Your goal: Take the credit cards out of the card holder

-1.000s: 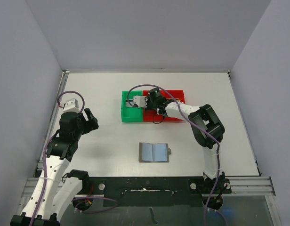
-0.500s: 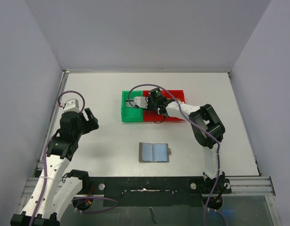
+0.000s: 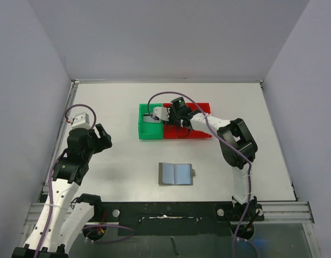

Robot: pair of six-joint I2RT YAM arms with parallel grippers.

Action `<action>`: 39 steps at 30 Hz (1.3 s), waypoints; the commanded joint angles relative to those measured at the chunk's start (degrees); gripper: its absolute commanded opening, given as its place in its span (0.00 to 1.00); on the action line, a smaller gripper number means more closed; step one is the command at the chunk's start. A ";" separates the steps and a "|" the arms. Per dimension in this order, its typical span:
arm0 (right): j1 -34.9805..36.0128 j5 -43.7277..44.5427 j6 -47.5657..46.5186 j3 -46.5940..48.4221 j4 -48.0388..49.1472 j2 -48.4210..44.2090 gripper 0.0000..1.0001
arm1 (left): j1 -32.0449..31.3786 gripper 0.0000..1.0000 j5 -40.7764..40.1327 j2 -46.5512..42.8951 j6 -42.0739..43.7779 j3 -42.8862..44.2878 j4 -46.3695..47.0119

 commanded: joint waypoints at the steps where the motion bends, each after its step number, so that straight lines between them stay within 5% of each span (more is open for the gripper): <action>1: -1.24 -3.77 3.45 3.49 -0.19 -3.40 0.38 | 0.04 0.71 0.47 -0.35 0.66 0.92 2.65; 5: -2.23 -5.14 10.13 5.32 -0.27 -4.14 0.38 | 0.01 0.71 0.42 -0.53 0.65 0.89 2.66; 11: -3.86 -5.86 33.89 6.59 1.35 -6.78 0.32 | 0.00 0.71 0.44 -0.62 0.58 0.84 2.66; 15: -3.48 -0.61 55.74 9.23 -7.54 -6.00 0.28 | 0.05 0.71 0.49 -0.75 0.62 0.82 2.71; 19: -3.47 -3.39 64.62 9.13 -11.35 -4.26 0.28 | 0.05 0.71 0.83 -0.70 0.65 0.76 2.75; 39: -0.37 2.24 70.84 18.71 -18.47 6.47 0.20 | 0.00 0.72 0.83 -0.52 0.66 0.76 2.66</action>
